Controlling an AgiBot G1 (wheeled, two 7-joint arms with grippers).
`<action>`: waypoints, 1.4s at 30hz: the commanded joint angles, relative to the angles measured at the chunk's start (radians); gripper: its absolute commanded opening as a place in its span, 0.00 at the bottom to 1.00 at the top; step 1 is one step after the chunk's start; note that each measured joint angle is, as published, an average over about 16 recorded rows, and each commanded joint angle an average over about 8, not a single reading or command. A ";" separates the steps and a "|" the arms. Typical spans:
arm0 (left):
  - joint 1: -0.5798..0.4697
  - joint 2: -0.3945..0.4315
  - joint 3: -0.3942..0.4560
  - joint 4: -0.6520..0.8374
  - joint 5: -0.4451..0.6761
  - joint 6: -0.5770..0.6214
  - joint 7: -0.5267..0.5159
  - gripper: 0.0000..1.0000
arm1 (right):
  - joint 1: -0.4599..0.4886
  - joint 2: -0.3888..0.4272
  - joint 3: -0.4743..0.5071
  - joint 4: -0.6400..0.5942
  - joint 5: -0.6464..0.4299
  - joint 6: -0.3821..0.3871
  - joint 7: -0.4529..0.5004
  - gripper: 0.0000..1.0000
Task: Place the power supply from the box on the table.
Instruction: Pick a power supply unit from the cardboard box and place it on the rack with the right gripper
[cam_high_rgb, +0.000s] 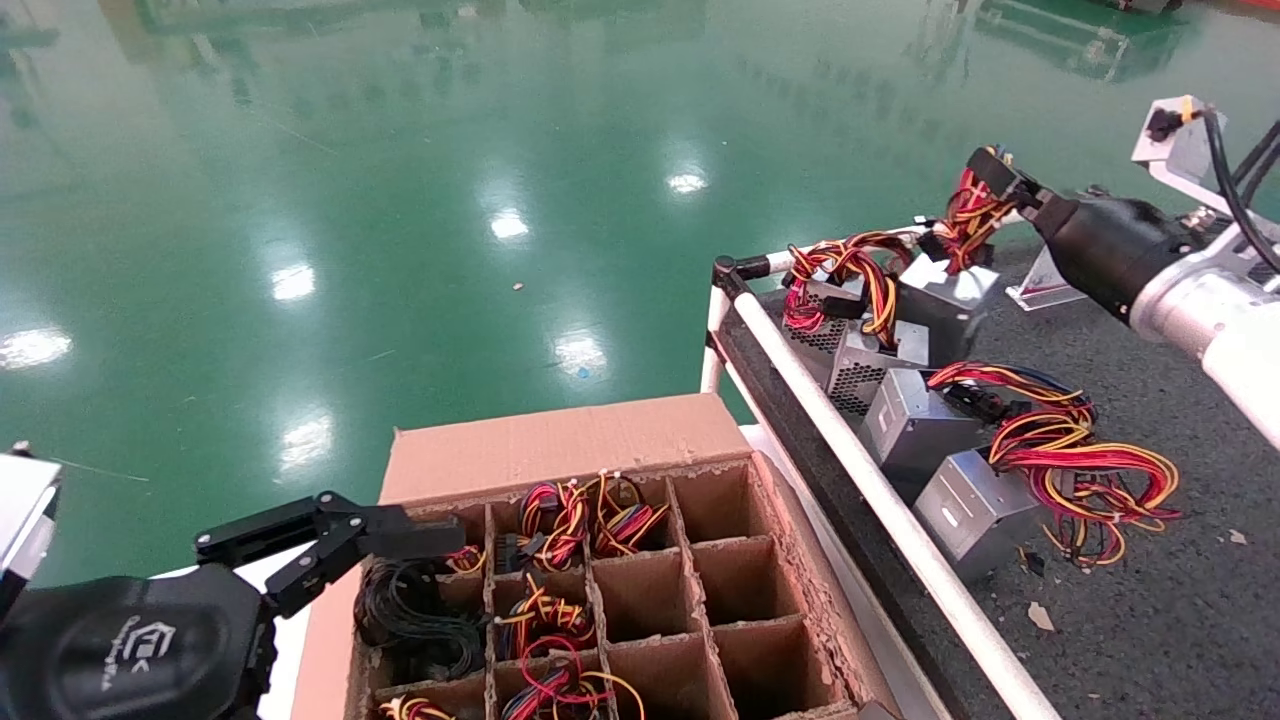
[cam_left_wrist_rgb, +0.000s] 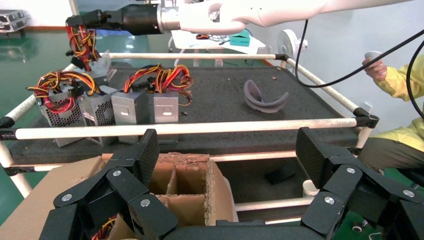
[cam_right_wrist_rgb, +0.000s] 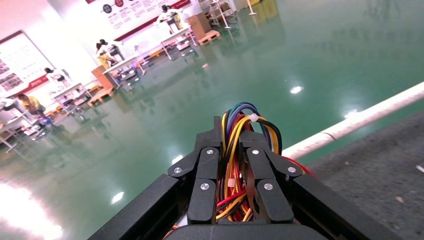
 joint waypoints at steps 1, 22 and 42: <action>0.000 0.000 0.000 0.000 0.000 0.000 0.000 1.00 | 0.004 -0.006 0.000 0.000 0.000 -0.001 0.005 0.00; 0.000 0.000 0.000 0.000 0.000 0.000 0.000 1.00 | -0.029 -0.059 -0.005 -0.011 -0.007 0.104 0.013 0.51; 0.000 0.000 0.000 0.000 0.000 0.000 0.000 1.00 | -0.029 -0.056 -0.013 -0.012 -0.017 0.107 0.010 1.00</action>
